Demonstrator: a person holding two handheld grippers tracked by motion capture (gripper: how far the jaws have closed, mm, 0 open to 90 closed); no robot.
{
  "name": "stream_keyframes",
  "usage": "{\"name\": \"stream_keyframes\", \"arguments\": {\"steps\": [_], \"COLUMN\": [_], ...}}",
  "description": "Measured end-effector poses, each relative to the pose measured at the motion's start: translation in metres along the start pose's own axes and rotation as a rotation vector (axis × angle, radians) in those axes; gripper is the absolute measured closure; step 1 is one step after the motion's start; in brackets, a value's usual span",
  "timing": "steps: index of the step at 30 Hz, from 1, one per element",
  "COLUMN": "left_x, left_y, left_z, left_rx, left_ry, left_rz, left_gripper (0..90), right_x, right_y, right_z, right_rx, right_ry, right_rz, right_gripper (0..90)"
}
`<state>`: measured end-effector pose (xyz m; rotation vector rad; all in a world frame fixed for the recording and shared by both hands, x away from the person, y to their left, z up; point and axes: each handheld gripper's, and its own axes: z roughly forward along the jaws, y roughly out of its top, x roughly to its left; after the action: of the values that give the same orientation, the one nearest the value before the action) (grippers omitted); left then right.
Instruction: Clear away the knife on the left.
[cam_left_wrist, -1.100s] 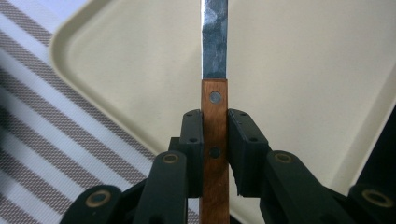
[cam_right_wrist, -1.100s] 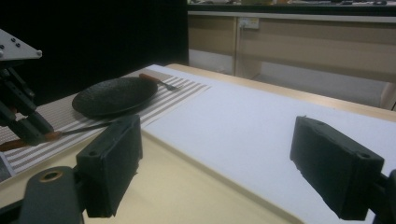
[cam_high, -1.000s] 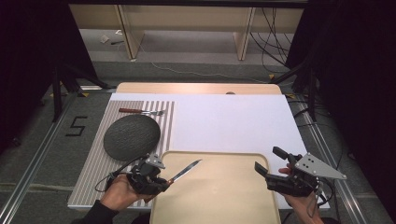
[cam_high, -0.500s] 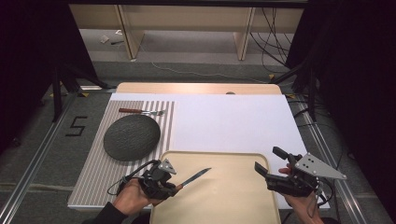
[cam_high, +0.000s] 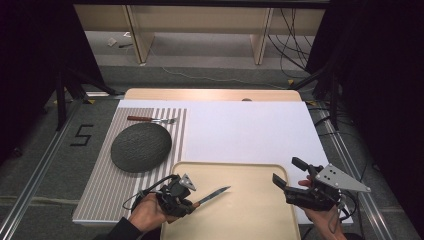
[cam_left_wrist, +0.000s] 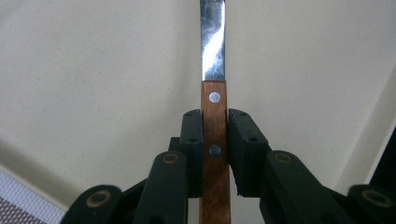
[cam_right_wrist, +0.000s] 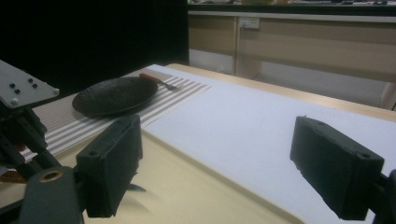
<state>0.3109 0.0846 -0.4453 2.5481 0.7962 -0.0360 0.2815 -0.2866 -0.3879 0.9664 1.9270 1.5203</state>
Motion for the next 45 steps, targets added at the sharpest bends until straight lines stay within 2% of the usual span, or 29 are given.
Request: {"name": "stream_keyframes", "arguments": {"steps": [16,20,25,28,29,33,37,39,45], "left_x": [-0.004,-0.003,-0.003,-0.002,-0.002,-0.004,-0.008,-0.011,-0.017], "left_y": [-0.001,-0.001,0.001,0.001,0.002,0.004,0.005,0.006,0.008], "left_z": [0.014,0.013,0.009,0.005,0.003,-0.001,-0.001,0.0,0.001], "left_rx": [0.055,0.057,0.015,-0.026,-0.039,-0.097,-0.107,-0.109,-0.153], "left_ry": [-0.02,-0.034,-0.038,-0.038,-0.046,-0.027,-0.025,-0.015,-0.035], "left_rz": [0.009,0.001,0.0,-0.013,-0.018,-0.021,-0.006,0.006,0.028], "left_gripper": [74.9,66.0,43.4,35.7,35.2,28.5,23.5,18.0,19.5], "right_x": [0.0,0.0,0.0,0.0,0.0,0.0,0.0,0.0,0.0], "right_y": [0.0,0.0,0.0,0.0,0.0,0.0,0.0,0.0,0.0], "right_z": [0.0,0.0,0.0,0.0,0.0,0.0,0.0,0.0,0.0], "right_rx": [0.001,0.0,0.0,0.0,-0.001,0.0,0.0,0.0,0.001], "right_ry": [0.001,0.002,0.002,0.001,0.002,0.002,0.003,0.003,0.003], "right_rz": [0.001,0.001,0.001,0.001,0.001,0.001,0.001,0.001,0.001], "right_gripper": [17.8,17.8,17.8,17.8,17.8,17.8,17.8,17.8,17.8]}}
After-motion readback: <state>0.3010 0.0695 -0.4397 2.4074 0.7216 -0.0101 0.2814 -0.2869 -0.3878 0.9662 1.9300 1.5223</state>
